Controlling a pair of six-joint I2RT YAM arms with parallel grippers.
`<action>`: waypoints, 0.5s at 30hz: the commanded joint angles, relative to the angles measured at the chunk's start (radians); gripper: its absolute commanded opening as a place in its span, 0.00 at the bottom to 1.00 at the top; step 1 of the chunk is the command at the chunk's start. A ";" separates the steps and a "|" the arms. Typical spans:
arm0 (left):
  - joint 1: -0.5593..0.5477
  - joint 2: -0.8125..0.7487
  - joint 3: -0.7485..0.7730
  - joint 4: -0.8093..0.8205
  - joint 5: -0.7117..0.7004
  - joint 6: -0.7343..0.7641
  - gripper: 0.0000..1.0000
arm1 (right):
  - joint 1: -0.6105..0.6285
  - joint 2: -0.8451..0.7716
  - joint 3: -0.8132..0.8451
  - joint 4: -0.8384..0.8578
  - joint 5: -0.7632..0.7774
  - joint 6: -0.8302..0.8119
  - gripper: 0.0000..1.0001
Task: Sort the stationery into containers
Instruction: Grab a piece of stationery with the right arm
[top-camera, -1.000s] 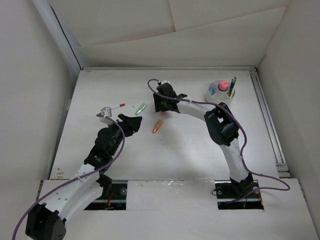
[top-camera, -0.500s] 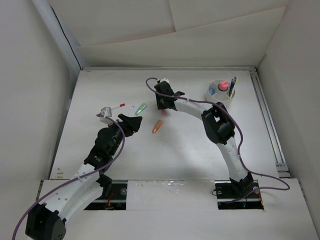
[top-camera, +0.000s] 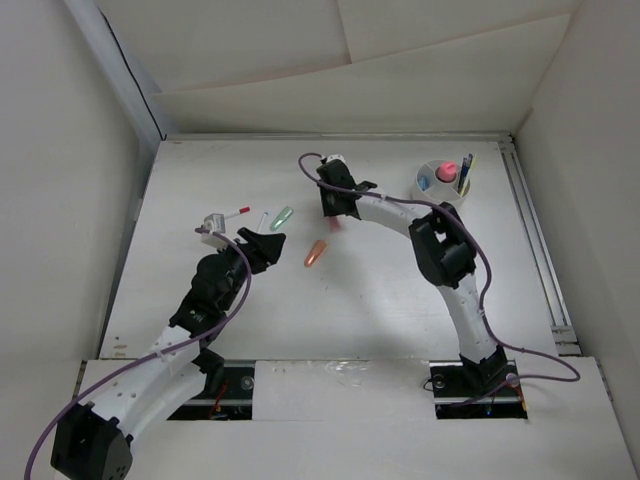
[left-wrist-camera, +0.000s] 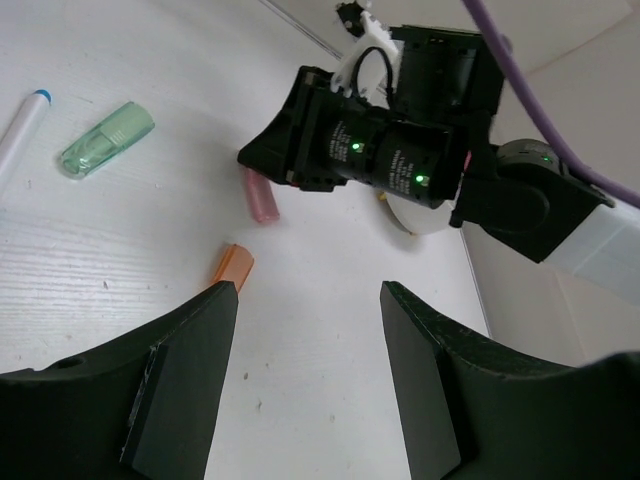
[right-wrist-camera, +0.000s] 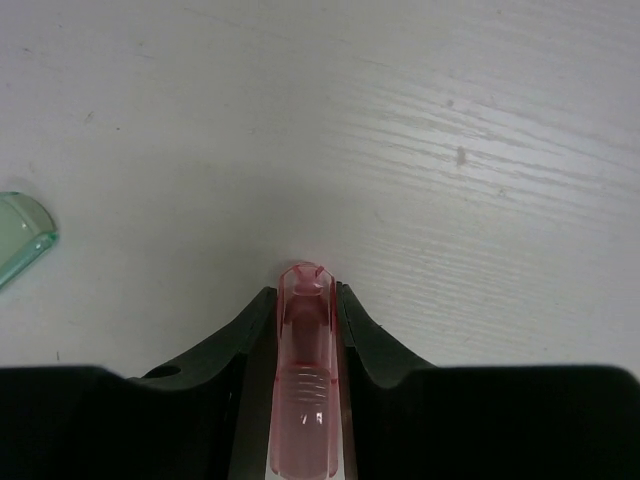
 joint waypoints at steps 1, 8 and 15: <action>0.004 0.008 0.017 0.043 0.023 -0.007 0.56 | -0.066 -0.140 -0.036 0.113 -0.073 -0.012 0.07; 0.004 0.008 0.017 0.043 0.023 -0.007 0.56 | -0.217 -0.270 -0.036 0.124 -0.046 -0.047 0.07; 0.004 -0.001 0.017 0.043 0.023 -0.017 0.56 | -0.356 -0.350 -0.026 0.150 0.154 -0.131 0.07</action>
